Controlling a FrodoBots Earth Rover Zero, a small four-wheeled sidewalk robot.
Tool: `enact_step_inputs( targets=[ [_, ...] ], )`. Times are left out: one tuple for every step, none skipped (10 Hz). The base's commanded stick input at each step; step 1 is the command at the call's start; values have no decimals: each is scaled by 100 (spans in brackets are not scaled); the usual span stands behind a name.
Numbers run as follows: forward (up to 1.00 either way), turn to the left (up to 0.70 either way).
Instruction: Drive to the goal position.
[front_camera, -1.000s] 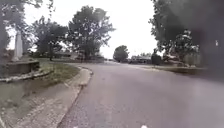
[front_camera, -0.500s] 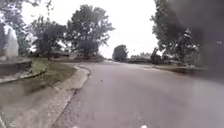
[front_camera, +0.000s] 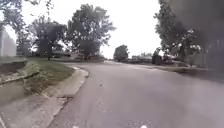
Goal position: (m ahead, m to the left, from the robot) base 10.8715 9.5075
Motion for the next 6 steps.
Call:
enact_step_inputs(
  targets=[
    [85,0],
    [85,0],
    [85,0],
    [85,0],
    [85,0],
    [85,0]
  ],
)
